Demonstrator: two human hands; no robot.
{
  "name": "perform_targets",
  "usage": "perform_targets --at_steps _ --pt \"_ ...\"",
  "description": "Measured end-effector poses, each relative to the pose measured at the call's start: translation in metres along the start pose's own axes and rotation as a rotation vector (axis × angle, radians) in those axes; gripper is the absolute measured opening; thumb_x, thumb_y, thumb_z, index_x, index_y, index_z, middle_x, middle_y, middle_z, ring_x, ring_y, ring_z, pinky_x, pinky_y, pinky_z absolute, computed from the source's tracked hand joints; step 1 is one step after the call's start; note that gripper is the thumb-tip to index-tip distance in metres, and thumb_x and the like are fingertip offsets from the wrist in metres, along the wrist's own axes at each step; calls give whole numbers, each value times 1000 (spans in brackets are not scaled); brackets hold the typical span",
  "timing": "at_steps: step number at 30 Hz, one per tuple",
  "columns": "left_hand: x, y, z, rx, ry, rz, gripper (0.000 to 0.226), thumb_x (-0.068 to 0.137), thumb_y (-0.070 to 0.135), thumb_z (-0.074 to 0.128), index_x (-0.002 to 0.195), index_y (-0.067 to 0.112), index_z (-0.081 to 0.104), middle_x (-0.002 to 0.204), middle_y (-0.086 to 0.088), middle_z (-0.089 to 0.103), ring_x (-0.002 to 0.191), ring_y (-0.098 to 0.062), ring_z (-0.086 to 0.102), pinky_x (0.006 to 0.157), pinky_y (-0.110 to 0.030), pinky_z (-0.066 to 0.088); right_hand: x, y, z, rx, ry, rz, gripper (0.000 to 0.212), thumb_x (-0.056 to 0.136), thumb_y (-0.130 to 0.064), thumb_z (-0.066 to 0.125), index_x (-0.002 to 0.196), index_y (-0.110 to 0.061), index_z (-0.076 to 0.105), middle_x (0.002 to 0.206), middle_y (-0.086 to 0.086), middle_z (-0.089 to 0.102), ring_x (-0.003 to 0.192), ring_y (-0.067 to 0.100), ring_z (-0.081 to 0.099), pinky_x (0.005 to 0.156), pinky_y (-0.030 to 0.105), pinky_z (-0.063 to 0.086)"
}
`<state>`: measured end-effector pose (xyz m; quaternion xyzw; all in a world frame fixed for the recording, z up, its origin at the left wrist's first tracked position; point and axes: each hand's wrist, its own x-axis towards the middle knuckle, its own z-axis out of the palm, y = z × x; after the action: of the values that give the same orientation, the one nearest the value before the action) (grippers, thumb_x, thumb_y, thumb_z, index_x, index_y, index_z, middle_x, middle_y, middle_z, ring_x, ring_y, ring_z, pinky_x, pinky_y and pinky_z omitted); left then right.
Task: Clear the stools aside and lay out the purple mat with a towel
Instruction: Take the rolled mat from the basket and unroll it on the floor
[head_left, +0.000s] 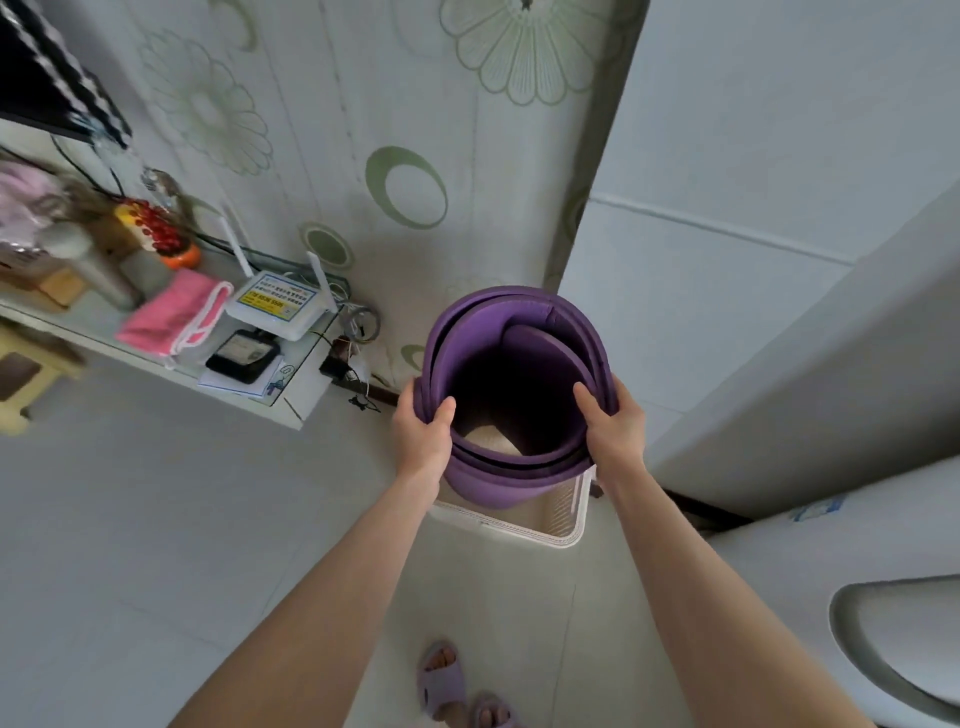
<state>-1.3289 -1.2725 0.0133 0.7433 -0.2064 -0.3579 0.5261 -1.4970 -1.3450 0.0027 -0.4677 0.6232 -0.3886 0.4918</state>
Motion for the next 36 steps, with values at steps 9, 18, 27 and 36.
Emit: perform_targets --at_steps 9,18,27,36 --pt "-62 10 -50 -86 171 40 54 92 12 58 143 14 39 131 -3 54 117 -17 51 99 -27 37 -50 -38 1 23 -202 -160 39 91 -23 61 130 -17 57 112 0 67 105 20 63 93 32 50" --pt "-129 -25 -135 -151 439 35 52 92 16 59 141 17 41 135 -5 53 121 -24 52 103 -39 45 -131 -41 46 -39 -426 -226 36 90 -26 63 126 -20 59 104 -3 66 101 21 62 98 41 50" --pt "-193 -88 -263 -239 730 -53 52 93 12 56 142 14 38 115 4 53 103 -16 51 89 -29 45 -252 -16 143 -174 -713 -278 43 89 -25 63 131 -15 57 114 3 66 105 20 59 97 34 46" --pt "-273 -176 -456 -309 988 -150 52 92 12 57 141 13 40 109 4 54 101 -19 54 93 -32 46 -442 30 277 -275 -999 -326 37 91 -22 61 126 -11 59 107 3 67 96 20 61 85 27 44"
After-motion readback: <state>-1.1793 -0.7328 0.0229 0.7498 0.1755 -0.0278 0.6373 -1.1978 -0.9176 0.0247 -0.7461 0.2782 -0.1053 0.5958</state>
